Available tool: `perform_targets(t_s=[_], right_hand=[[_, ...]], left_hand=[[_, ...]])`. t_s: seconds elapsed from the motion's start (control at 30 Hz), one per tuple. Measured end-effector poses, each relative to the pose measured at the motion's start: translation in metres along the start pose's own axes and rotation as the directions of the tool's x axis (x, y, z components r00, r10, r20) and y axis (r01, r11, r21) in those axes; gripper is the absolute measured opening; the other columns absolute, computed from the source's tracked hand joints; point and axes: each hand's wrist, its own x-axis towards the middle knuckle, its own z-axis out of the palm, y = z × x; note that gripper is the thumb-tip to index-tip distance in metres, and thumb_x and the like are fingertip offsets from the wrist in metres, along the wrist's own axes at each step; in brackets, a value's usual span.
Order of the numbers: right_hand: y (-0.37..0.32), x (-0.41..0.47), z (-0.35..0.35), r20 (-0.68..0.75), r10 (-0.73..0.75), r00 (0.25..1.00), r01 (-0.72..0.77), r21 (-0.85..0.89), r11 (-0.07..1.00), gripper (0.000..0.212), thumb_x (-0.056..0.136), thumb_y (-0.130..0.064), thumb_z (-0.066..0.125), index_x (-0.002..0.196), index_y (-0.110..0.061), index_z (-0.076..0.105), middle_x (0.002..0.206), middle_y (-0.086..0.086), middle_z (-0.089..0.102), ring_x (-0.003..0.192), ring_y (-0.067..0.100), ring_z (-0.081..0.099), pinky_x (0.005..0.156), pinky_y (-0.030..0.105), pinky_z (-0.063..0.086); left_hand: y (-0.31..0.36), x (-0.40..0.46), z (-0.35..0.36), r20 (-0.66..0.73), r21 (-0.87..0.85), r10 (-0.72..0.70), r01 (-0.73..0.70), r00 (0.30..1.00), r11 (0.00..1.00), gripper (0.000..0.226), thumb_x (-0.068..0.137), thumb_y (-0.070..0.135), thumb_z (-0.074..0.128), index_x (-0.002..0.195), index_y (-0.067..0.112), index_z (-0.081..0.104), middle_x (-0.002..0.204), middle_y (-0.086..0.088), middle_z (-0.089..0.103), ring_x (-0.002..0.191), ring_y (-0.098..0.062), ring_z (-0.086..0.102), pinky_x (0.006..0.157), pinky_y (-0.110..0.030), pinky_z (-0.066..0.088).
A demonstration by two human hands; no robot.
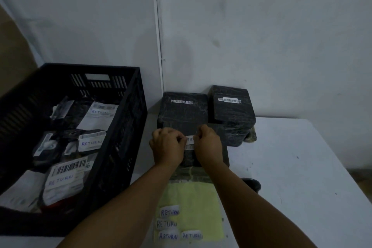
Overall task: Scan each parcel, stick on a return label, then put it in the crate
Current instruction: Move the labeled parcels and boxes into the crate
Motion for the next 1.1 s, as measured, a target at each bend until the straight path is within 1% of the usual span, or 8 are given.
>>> perform_targets(t_s=[0.07, 0.2, 0.4, 0.63, 0.77, 0.9, 1.0, 1.1], right_hand=[[0.003, -0.003, 0.003, -0.028, -0.017, 0.999, 0.013, -0.14, 0.99, 0.015, 0.091, -0.033, 0.061, 0.097, -0.019, 0.061, 0.095, 0.004, 0.064, 0.092, 0.026, 0.055, 0.075, 0.039, 0.048], [0.01, -0.002, 0.001, -0.093, 0.107, 0.99, -0.13, -0.302, 0.944, 0.051, 0.085, -0.058, 0.061, 0.118, -0.019, 0.058, 0.118, 0.01, 0.058, 0.112, 0.033, 0.048, 0.09, 0.044, 0.039], [0.017, 0.008, -0.01, -0.131, 0.195, 0.972, -0.226, -0.297, 0.928, 0.05, 0.088, -0.058, 0.056, 0.122, -0.021, 0.053, 0.125, 0.01, 0.056, 0.119, 0.033, 0.045, 0.096, 0.046, 0.036], [0.014, -0.001, -0.005, -0.081, 0.178, 0.981, -0.196, -0.389, 0.9, 0.081, 0.075, -0.083, 0.05, 0.128, -0.021, 0.048, 0.132, 0.013, 0.047, 0.122, 0.035, 0.039, 0.095, 0.047, 0.034], [0.017, -0.002, -0.011, -0.073, 0.205, 0.976, -0.217, -0.275, 0.937, 0.07, 0.082, -0.067, 0.062, 0.131, -0.019, 0.047, 0.137, 0.011, 0.047, 0.127, 0.033, 0.038, 0.099, 0.046, 0.038], [0.018, -0.008, -0.021, -0.061, 0.204, 0.977, -0.213, -0.205, 0.955, 0.066, 0.087, -0.051, 0.065, 0.137, -0.015, 0.041, 0.139, 0.016, 0.044, 0.127, 0.035, 0.039, 0.098, 0.047, 0.042], [0.025, -0.019, -0.029, -0.071, 0.266, 0.961, -0.271, -0.089, 0.958, 0.073, 0.087, -0.052, 0.065, 0.143, -0.017, 0.035, 0.139, 0.019, 0.043, 0.127, 0.038, 0.041, 0.097, 0.05, 0.044], [0.044, -0.034, -0.03, 0.016, 0.388, 0.921, -0.388, 0.0, 0.921, 0.076, 0.087, -0.059, 0.062, 0.143, -0.016, 0.033, 0.134, 0.019, 0.051, 0.121, 0.038, 0.051, 0.095, 0.05, 0.046]], left_hand=[[-0.001, 0.0, 0.001, -0.011, -0.011, -0.014, 0.014, 1.0, 1.0, 0.008, 0.084, 0.042, 0.072, 0.085, 0.035, 0.068, 0.111, 0.008, 0.057, 0.116, -0.024, 0.04, 0.091, -0.039, 0.036], [-0.003, 0.002, 0.003, -0.009, -0.063, -0.132, 0.131, 0.991, 0.989, 0.038, 0.079, 0.05, 0.073, 0.11, 0.031, 0.062, 0.124, 0.003, 0.047, 0.118, -0.026, 0.041, 0.095, -0.041, 0.042], [-0.002, 0.005, 0.003, -0.004, -0.061, -0.17, 0.17, 0.985, 0.984, 0.037, 0.081, 0.054, 0.071, 0.106, 0.029, 0.061, 0.121, 0.003, 0.043, 0.106, -0.025, 0.05, 0.085, -0.041, 0.05], [-0.002, 0.005, -0.001, 0.055, -0.03, -0.137, 0.138, 0.989, 0.99, 0.05, 0.077, 0.058, 0.073, 0.115, 0.026, 0.061, 0.126, 0.003, 0.041, 0.109, -0.024, 0.048, 0.078, -0.033, 0.045], [-0.01, 0.002, -0.006, 0.106, -0.02, -0.086, 0.089, 0.991, 0.996, 0.06, 0.079, 0.057, 0.073, 0.129, 0.027, 0.061, 0.139, 0.004, 0.039, 0.12, -0.023, 0.048, 0.089, -0.037, 0.05], [-0.01, -0.005, -0.012, 0.107, -0.092, -0.084, 0.094, 0.991, 0.991, 0.059, 0.085, 0.049, 0.07, 0.138, 0.027, 0.054, 0.146, 0.001, 0.035, 0.121, -0.024, 0.051, 0.085, -0.035, 0.05], [-0.015, -0.013, -0.018, 0.066, -0.147, -0.158, 0.166, 0.985, 0.975, 0.074, 0.084, 0.05, 0.071, 0.146, 0.025, 0.039, 0.144, -0.004, 0.037, 0.117, -0.028, 0.054, 0.079, -0.034, 0.046], [-0.022, -0.023, -0.023, 0.073, -0.196, -0.291, 0.299, 0.954, 0.934, 0.08, 0.086, 0.056, 0.065, 0.149, 0.02, 0.033, 0.144, -0.011, 0.04, 0.121, -0.033, 0.052, 0.086, -0.039, 0.048]])
